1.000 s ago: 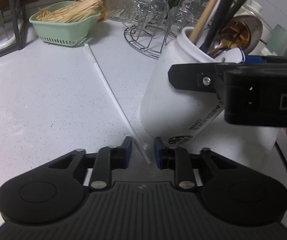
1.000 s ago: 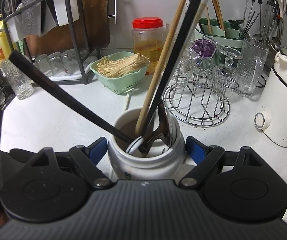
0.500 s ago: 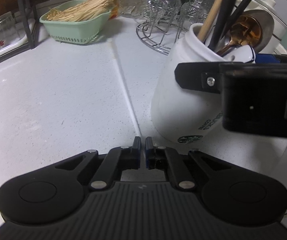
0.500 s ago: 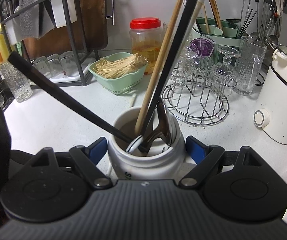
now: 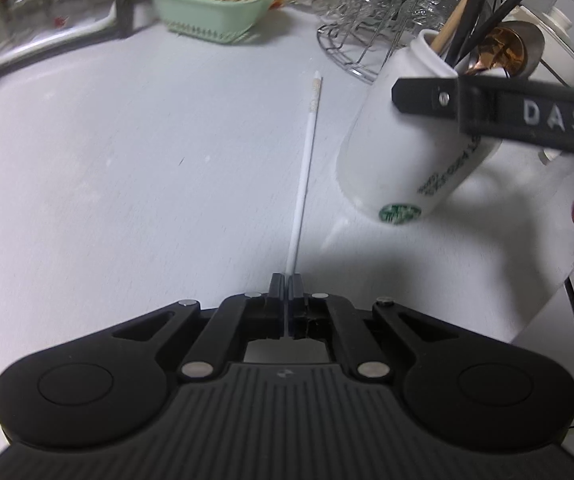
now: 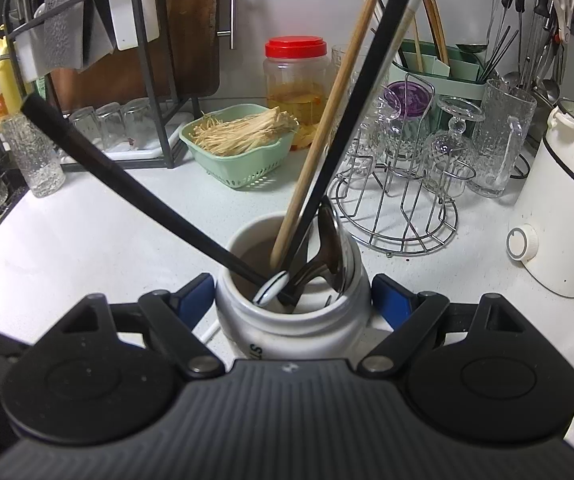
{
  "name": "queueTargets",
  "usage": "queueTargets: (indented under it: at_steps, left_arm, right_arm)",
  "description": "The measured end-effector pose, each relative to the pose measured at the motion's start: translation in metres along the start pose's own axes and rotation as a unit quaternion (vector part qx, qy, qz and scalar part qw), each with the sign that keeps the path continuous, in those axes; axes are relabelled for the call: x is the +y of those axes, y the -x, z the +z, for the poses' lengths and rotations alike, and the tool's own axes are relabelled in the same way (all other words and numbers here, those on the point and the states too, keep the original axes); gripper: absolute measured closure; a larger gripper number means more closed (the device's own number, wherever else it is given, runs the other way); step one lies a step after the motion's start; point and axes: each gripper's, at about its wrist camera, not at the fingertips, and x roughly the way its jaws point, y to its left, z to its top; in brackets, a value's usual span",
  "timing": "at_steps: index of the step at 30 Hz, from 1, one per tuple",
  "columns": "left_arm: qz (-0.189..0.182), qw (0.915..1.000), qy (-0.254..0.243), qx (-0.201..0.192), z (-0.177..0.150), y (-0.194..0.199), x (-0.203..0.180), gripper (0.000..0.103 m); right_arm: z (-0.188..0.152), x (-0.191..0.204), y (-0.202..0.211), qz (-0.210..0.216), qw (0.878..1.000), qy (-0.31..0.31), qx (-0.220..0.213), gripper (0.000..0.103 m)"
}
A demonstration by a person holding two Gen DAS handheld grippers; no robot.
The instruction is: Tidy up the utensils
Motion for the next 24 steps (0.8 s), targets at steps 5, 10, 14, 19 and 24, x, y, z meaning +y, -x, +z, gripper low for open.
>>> queueTargets:
  at_steps: [5,10,14,19,24]
  left_arm:
    - [0.002,0.9997,0.019,0.013,-0.015,0.016,0.006,0.103]
    - [-0.001,0.9985,0.052,0.020,-0.032,0.028,0.009,0.103]
    - [-0.001,0.9966,0.076,0.031,-0.051,0.037,0.004,0.103]
    - [-0.003,0.9953,0.090,0.035,-0.069,0.049,-0.005,0.103]
    - [-0.013,0.9917,0.119,0.047,-0.086,0.053,-0.007,0.103]
  right_arm:
    - [0.001,0.000,0.000,0.003,1.000,0.009,0.005,0.015]
    - [0.000,-0.001,0.000,0.015,1.000,0.024,0.002,0.015]
    - [-0.002,-0.004,0.000,0.030,0.999,0.035,0.001,0.015]
    - [-0.004,-0.006,0.001,0.042,0.998,0.047,-0.004,0.015]
    - [-0.006,-0.006,0.001,0.046,0.997,0.058,-0.009,0.015]
